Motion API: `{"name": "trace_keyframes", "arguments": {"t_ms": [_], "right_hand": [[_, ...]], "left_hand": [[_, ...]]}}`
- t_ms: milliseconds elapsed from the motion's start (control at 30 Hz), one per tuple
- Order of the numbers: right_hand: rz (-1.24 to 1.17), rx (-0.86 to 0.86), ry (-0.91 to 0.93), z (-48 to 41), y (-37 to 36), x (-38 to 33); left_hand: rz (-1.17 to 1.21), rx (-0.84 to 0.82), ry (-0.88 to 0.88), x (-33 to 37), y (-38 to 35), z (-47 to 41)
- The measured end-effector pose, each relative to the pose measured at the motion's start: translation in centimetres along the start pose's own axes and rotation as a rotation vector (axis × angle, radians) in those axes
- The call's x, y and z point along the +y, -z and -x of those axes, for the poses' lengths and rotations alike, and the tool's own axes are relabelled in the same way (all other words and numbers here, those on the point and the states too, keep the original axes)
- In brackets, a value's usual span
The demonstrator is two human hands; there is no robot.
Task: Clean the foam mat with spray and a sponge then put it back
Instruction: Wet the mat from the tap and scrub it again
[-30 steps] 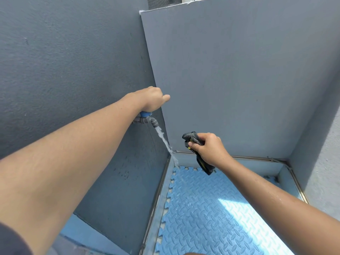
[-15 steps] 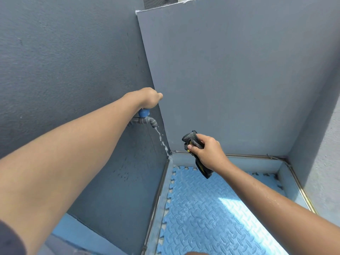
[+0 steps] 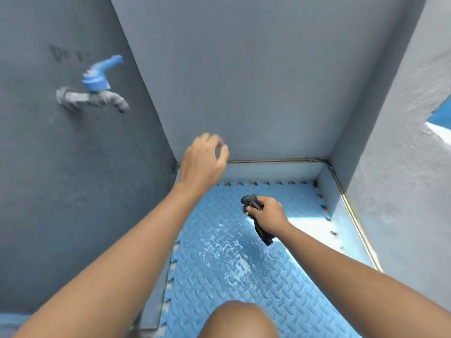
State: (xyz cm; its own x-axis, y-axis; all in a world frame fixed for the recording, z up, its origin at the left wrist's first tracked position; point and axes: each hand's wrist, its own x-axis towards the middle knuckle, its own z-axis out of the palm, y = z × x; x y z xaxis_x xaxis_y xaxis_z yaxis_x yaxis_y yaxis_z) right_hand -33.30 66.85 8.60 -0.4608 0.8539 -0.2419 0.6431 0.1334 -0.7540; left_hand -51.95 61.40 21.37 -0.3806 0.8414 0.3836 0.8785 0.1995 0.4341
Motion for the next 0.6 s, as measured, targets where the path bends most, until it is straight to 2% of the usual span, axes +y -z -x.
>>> {"name": "trace_keyframes", "arguments": {"t_ms": [67, 100, 167, 267, 367, 433, 500, 600], "right_hand": [[0.015, 0.036, -0.109, 0.2, -1.8, 4.9], [0.037, 0.071, -0.140, 0.1, -2.8, 7.1], [0.094, 0.123, -0.124, -0.3, -5.0, 10.3], [0.155, 0.124, 0.116, -1.4, -9.6, 11.4], [0.252, 0.049, 0.415, -2.6, -14.9, 10.1], [0.333, -0.049, 0.549, -2.8, -17.5, 9.4], [0.400, -0.101, 0.626, -3.9, -18.1, 9.6], [0.479, -0.039, 0.621, -6.6, -14.8, 11.3]], "left_hand": [[-0.043, -0.275, 0.201, -5.7, -8.4, 6.6], [-0.081, -0.356, 0.308, -9.1, -11.8, 10.2], [-0.180, -0.408, 0.426, -14.9, -17.0, 17.0], [-0.283, -0.370, 0.415, -18.8, -21.0, 23.7], [-0.254, -0.304, 0.396, -19.4, -22.0, 24.4], [-0.250, -0.284, 0.406, -19.5, -21.9, 24.5], [-0.232, -0.255, 0.415, -19.5, -21.9, 24.5], [-0.221, -0.259, 0.405, -19.8, -21.9, 24.7]]}}
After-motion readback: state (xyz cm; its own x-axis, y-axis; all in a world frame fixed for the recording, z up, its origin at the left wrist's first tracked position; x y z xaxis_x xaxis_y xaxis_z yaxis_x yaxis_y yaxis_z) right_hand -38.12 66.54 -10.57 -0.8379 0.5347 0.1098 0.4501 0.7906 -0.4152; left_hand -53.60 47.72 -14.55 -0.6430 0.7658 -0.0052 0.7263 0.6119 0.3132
